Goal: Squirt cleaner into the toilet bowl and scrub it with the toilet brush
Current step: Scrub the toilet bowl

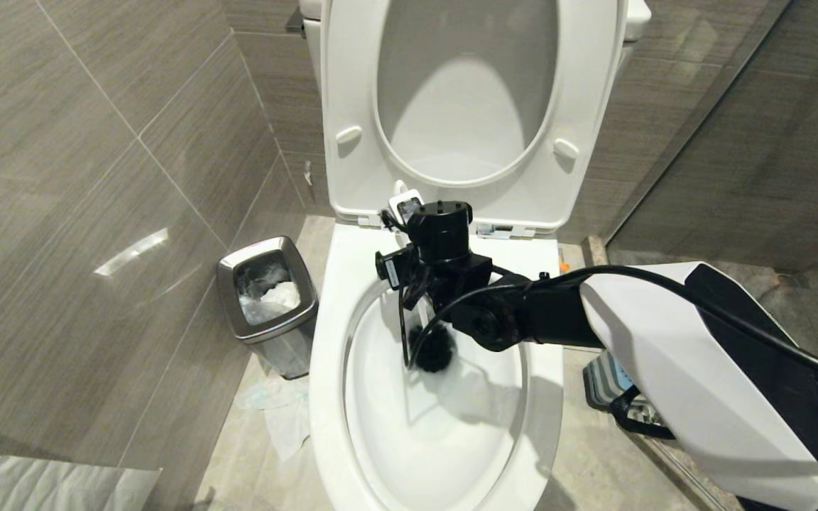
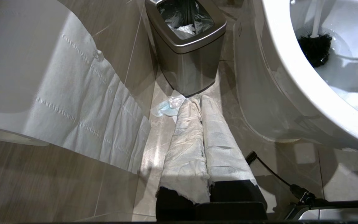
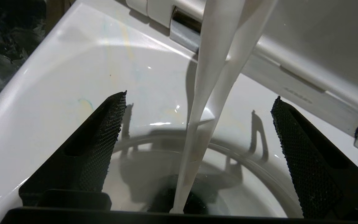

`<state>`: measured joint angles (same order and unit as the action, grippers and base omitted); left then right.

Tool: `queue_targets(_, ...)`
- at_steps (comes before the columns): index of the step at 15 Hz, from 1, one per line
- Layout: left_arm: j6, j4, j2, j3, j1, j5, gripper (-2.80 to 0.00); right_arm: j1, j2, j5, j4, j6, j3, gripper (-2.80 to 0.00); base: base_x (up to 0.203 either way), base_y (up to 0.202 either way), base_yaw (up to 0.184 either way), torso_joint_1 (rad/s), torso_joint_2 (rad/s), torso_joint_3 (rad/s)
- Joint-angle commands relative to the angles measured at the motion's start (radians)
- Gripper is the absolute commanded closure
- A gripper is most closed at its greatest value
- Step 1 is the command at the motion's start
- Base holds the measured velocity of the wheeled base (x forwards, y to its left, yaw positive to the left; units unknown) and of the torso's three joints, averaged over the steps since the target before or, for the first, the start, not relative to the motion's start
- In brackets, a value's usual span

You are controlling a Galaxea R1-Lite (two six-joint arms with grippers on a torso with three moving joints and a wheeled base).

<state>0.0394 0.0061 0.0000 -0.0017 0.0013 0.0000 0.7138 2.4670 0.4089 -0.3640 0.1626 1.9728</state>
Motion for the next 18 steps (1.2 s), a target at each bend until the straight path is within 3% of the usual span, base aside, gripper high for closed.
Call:
queue_targets(1, 0.000, 0.000, 0.000, 0.000, 0.000, 0.001, 0.00, 0.008, 0.029, 0.002, -0.003, 0.002, 0.000, -2.80, 0.000, 0.000, 0.000, 0.000, 0.00, 0.000)
queue_targets(18, 0.008, 0.002, 0.002, 0.000, 0.000, 0.000, 0.00, 0.004, 0.044, 0.031, -0.055, -0.001, 0.009, -2.80, 0.000, 0.000, 0.000, 0.001, 0.00, -0.009)
